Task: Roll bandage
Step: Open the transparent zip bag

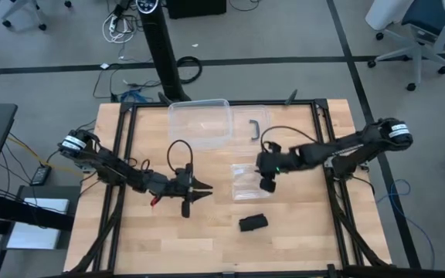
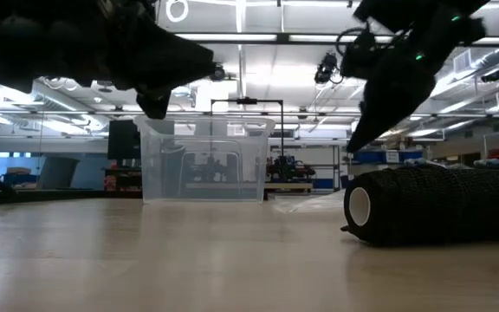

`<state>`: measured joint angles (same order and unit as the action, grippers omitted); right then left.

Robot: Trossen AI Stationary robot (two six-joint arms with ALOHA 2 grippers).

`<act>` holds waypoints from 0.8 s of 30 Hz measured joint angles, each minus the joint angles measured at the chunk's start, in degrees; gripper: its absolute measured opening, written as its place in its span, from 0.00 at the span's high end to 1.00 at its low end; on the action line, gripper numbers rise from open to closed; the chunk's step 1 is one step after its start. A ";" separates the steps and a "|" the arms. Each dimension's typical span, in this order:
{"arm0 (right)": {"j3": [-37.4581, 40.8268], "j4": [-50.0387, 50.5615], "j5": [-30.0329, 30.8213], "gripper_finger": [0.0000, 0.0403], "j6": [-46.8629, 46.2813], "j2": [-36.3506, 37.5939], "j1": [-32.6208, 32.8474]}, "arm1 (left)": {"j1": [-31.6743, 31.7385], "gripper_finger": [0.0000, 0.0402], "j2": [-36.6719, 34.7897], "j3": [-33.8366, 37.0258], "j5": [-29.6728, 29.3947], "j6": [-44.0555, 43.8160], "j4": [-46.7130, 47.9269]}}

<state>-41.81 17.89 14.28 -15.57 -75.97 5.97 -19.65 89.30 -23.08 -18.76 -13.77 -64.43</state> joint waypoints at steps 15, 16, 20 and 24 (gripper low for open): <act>-0.08 -1.63 -19.54 0.60 6.82 -8.33 -14.33 | 4.66 0.77 0.00 0.07 3.17 -1.51 2.94; -0.10 -1.58 -19.65 0.61 6.78 -8.85 -14.33 | 4.96 0.77 0.00 0.07 3.17 -1.52 3.14; -0.10 -1.88 -21.57 0.67 6.80 -10.81 -14.33 | 6.14 0.77 -0.02 0.07 4.29 -1.54 3.09; -0.10 -2.41 -22.11 0.75 6.80 -11.16 -13.46 | 6.27 0.77 -0.02 0.07 4.72 -1.54 3.11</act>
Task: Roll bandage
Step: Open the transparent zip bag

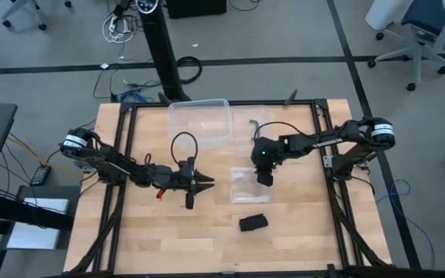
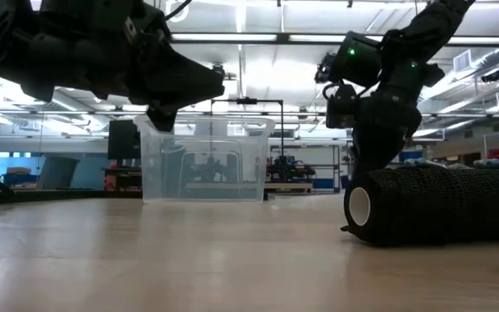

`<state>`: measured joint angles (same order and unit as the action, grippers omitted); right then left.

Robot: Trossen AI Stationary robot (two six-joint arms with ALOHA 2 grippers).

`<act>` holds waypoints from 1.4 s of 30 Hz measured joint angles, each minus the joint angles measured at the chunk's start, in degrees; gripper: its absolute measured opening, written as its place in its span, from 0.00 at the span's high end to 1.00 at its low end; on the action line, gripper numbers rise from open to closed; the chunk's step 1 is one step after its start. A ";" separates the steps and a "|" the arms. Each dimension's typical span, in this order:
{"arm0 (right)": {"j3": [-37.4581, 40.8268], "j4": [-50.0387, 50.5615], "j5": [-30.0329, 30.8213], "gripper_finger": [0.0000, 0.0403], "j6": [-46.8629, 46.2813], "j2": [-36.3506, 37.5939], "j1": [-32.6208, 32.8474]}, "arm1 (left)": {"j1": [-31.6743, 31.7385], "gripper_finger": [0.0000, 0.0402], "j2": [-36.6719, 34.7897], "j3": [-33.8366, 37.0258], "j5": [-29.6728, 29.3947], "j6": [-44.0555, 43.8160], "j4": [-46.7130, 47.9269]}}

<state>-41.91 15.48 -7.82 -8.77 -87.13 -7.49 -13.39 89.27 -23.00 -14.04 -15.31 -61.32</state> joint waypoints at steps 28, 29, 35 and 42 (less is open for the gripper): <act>-15.93 13.58 49.30 1.00 0.98 6.79 35.97 | -0.98 0.73 3.97 -1.83 -2.16 -0.15 -9.49; -16.75 13.78 50.53 1.00 1.11 6.79 36.97 | -0.98 0.72 4.69 -2.63 -1.77 -0.24 -8.82; -18.95 14.20 53.23 1.00 2.63 6.79 40.37 | -1.16 0.65 8.71 -7.16 -0.36 1.86 -6.30; -18.93 16.68 53.72 1.00 0.77 6.77 40.81 | -2.08 0.63 8.66 -9.35 0.07 6.16 -6.86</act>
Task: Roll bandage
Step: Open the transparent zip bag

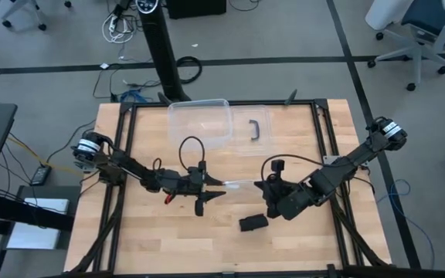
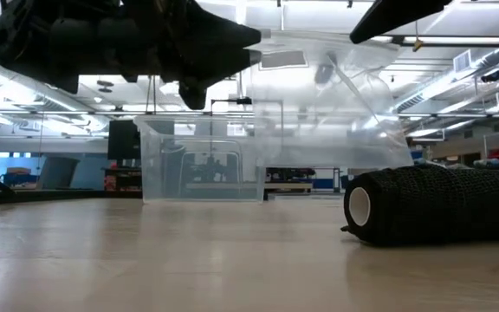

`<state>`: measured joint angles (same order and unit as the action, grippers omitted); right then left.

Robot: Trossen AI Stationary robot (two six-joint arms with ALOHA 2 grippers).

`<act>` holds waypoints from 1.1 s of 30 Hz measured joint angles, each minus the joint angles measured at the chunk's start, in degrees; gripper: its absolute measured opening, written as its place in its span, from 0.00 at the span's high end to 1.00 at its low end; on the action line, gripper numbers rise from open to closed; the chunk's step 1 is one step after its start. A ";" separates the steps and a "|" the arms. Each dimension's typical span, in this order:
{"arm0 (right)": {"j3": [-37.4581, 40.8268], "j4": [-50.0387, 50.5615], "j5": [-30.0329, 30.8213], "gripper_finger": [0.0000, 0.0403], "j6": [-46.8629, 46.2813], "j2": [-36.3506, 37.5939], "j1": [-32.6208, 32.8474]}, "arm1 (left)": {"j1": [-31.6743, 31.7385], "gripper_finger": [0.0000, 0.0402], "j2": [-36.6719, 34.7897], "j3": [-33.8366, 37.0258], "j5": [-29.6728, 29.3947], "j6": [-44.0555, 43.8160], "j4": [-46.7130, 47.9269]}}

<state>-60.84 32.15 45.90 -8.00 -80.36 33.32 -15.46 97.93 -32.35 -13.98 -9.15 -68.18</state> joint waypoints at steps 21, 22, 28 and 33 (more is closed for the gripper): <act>0.04 0.06 -0.03 1.00 -1.06 -0.02 1.36 | 0.07 0.88 -0.02 0.01 0.11 1.75 -2.78; 0.04 0.04 -0.17 1.00 -1.10 -0.02 1.44 | 0.07 0.90 -0.02 0.01 0.11 2.01 -2.76; 0.09 -1.02 -5.16 0.98 -4.05 -0.02 1.35 | 0.07 0.99 -0.02 -1.28 0.09 3.70 -2.69; 0.09 -1.21 -6.83 0.90 -6.43 0.40 1.57 | 0.07 1.00 -0.02 -1.41 0.02 4.62 0.22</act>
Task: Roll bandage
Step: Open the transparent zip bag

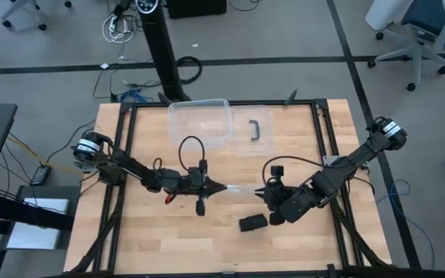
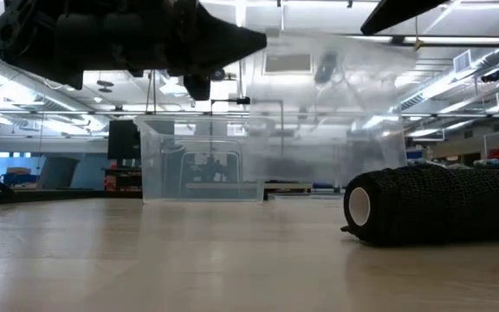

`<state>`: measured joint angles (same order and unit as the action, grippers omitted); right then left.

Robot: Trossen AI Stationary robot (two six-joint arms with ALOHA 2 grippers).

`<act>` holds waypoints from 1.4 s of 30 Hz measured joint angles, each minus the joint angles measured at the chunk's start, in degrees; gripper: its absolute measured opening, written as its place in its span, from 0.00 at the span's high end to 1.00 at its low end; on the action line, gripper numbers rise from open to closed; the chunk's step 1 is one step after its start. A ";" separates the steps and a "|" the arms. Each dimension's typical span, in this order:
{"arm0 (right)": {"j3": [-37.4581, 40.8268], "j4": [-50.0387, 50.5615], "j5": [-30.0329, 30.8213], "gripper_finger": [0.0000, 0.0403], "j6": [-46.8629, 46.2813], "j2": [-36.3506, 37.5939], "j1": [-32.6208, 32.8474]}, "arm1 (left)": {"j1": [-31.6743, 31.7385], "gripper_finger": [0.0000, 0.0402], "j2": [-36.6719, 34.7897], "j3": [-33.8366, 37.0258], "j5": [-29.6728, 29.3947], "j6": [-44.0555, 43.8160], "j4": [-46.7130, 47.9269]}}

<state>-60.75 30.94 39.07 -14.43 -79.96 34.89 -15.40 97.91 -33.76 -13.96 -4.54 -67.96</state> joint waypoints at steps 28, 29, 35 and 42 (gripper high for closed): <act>0.00 -5.10 -8.07 1.00 -2.72 -1.51 -6.27 | -0.50 1.00 0.00 -0.02 0.07 1.16 3.71; 0.00 -4.86 -8.42 1.00 -3.30 -1.51 -6.27 | -0.50 1.00 0.00 -0.02 0.09 1.14 3.75; 0.00 -3.21 -9.50 1.00 -5.46 -1.51 -6.57 | -0.50 1.00 0.00 -0.02 0.09 1.00 3.69; 0.00 -2.69 -10.30 1.00 -6.47 -1.51 -6.76 | -0.50 1.00 0.00 -0.04 0.09 0.91 3.69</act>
<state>-60.75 28.25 28.77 -20.89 -81.47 28.13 -15.90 97.91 -33.80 -13.87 -3.63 -64.27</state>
